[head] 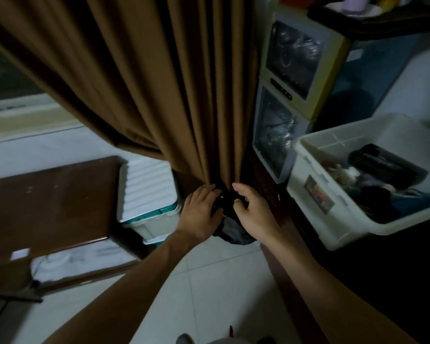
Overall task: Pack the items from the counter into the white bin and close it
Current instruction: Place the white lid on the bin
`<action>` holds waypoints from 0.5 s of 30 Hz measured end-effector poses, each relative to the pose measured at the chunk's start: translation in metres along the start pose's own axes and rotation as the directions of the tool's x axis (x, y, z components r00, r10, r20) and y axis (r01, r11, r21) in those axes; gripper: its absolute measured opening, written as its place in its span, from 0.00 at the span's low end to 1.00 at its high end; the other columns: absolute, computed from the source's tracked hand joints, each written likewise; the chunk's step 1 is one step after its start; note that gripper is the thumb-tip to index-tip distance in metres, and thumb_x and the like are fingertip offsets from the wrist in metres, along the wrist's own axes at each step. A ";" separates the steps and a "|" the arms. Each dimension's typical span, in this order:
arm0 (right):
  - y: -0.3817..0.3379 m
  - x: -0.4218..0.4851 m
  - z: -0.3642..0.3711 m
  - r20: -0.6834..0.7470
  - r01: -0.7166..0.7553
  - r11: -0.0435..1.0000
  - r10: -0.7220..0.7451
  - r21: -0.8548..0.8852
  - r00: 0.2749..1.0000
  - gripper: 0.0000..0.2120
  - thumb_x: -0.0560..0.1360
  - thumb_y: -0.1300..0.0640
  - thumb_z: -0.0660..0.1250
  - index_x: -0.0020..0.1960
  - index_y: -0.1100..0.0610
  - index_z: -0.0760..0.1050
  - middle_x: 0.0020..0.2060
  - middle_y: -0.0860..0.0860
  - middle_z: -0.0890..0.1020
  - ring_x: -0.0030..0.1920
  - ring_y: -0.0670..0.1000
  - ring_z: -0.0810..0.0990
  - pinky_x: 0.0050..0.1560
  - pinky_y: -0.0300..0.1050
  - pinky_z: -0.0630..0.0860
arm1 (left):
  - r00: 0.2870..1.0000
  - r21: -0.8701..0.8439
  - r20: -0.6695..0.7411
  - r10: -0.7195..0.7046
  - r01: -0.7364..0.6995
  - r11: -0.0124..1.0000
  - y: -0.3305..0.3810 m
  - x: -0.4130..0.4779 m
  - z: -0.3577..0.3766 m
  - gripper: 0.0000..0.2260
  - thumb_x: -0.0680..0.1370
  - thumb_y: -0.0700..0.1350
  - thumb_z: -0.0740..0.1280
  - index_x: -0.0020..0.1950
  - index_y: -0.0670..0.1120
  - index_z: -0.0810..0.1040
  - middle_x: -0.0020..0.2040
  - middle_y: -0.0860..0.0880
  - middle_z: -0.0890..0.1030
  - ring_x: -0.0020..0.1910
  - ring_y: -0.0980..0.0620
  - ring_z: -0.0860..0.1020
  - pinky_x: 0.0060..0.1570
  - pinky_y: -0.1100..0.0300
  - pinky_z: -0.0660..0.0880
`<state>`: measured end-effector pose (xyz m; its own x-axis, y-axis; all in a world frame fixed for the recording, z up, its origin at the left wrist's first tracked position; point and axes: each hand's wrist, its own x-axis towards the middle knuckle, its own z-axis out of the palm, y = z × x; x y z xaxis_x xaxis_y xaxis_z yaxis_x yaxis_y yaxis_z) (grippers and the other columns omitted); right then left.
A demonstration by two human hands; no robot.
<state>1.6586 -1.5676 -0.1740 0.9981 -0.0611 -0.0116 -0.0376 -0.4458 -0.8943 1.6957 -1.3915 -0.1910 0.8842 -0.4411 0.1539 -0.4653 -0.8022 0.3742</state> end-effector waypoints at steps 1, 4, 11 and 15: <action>-0.007 0.002 0.016 0.024 -0.002 1.000 0.002 -0.003 1.000 0.20 0.80 0.56 0.59 0.72 0.46 0.67 0.69 0.42 0.72 0.67 0.38 0.68 0.63 0.31 0.62 | 1.000 -0.005 -0.012 -0.021 0.021 1.000 -0.015 -0.008 -0.005 0.24 0.78 0.52 0.64 0.73 0.50 0.67 0.74 0.49 0.67 0.75 0.47 0.61 0.73 0.53 0.57; -0.026 0.005 0.061 0.082 -0.011 1.000 0.012 -0.015 0.997 0.20 0.80 0.57 0.59 0.72 0.48 0.67 0.69 0.44 0.72 0.68 0.41 0.69 0.64 0.33 0.63 | 0.996 -0.040 -0.032 -0.086 0.084 0.996 -0.057 -0.033 -0.020 0.23 0.78 0.51 0.64 0.73 0.49 0.68 0.74 0.49 0.67 0.75 0.48 0.61 0.73 0.53 0.57; -0.069 0.013 0.171 0.113 -0.027 1.000 0.025 0.009 0.993 0.19 0.80 0.61 0.60 0.71 0.53 0.70 0.65 0.45 0.75 0.66 0.45 0.72 0.67 0.38 0.67 | 0.983 -0.042 -0.007 -0.182 0.181 0.982 -0.157 -0.086 -0.048 0.23 0.80 0.53 0.60 0.75 0.51 0.65 0.76 0.51 0.63 0.77 0.50 0.57 0.74 0.53 0.54; -0.075 0.021 0.218 0.098 -0.042 0.993 0.031 0.111 0.995 0.18 0.79 0.65 0.59 0.68 0.57 0.72 0.59 0.44 0.77 0.62 0.44 0.75 0.59 0.27 0.67 | 0.974 -0.025 0.019 -0.226 0.227 0.974 -0.197 -0.106 -0.052 0.24 0.80 0.55 0.60 0.75 0.52 0.63 0.77 0.53 0.61 0.77 0.51 0.56 0.75 0.53 0.53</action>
<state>1.6931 -1.3411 -0.2045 0.9965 0.0129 -0.0831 -0.0737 -0.3408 -0.9372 1.6963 -1.1657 -0.2333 0.9656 -0.2558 0.0474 -0.2515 -0.8709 0.4222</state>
